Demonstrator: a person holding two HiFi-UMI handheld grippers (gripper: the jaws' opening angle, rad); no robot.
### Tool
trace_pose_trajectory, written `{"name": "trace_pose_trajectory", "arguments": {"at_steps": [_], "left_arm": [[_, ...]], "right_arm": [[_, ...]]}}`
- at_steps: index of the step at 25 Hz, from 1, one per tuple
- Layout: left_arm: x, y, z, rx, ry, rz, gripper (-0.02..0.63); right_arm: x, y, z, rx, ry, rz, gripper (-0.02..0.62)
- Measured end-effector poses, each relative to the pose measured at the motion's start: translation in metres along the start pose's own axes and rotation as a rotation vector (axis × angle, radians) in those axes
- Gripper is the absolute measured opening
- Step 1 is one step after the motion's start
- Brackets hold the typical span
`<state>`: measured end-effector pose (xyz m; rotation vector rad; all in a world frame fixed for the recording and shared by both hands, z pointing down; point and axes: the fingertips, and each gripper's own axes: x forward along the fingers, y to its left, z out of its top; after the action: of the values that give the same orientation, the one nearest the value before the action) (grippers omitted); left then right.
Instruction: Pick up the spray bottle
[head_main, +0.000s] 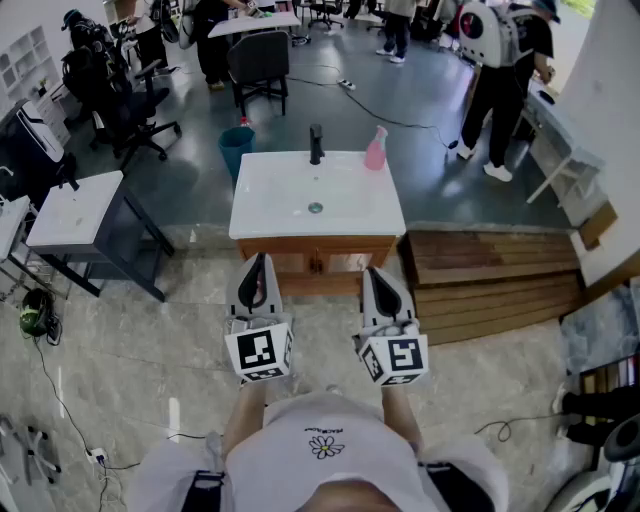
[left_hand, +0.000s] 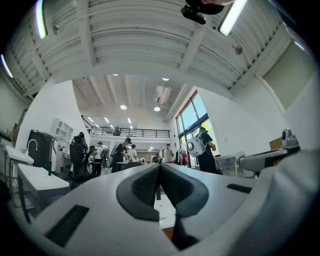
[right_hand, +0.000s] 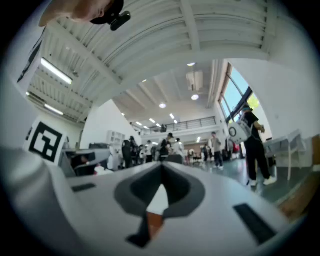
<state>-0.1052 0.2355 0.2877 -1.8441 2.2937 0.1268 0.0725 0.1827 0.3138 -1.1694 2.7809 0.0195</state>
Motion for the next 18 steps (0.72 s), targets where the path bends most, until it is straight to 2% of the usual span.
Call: {"name": "trace_pose_trajectory", "arguments": {"at_steps": [8, 13, 18], "left_arm": [[0.001, -0.001, -0.004, -0.013, 0.008, 0.005, 0.02], [-0.001, -0.003, -0.009, -0.011, 0.026, 0.005, 0.02], [0.003, -0.009, -0.004, 0.004, 0.021, 0.01, 0.02]], "right_arm": [[-0.002, -0.006, -0.004, -0.011, 0.004, -0.004, 0.029], [-0.01, -0.013, -0.002, 0.074, -0.038, -0.001, 0.029], [-0.008, -0.028, -0.005, 0.069, -0.012, -0.024, 0.029]]}}
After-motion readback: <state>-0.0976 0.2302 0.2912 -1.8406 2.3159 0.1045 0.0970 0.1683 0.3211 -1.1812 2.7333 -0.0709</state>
